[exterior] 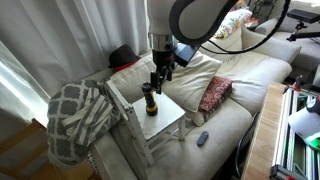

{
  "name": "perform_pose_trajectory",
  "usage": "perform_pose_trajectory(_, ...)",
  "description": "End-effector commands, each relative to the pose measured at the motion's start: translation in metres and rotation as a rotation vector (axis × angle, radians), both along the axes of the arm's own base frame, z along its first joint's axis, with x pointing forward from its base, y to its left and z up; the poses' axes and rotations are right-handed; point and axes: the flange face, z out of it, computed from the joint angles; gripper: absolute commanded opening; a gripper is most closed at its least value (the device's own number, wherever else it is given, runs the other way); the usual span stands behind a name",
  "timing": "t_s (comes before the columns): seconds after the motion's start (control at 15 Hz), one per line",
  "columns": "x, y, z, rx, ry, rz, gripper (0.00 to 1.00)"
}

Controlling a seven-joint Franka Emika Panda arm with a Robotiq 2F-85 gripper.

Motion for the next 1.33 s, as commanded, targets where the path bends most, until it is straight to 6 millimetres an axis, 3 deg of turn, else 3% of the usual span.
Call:
perform_pose_trajectory(0.0, 0.004, -0.004, -0.007, -0.013, -0.015, -0.014, 1.00)
perform_pose_trajectory(0.13, 0.010, -0.013, -0.031, -0.059, -0.005, -0.029, 1.00)
perform_pose_trajectory(0.6, 0.030, -0.023, -0.104, 0.028, -0.112, 0.001, 1.00)
perform_pose_trajectory(0.93, 0.034, -0.034, -0.128, 0.075, -0.267, -0.022, 1.00)
perform_pose_trajectory(1.27, 0.040, -0.029, -0.140, 0.141, -0.365, -0.044, 1.00)
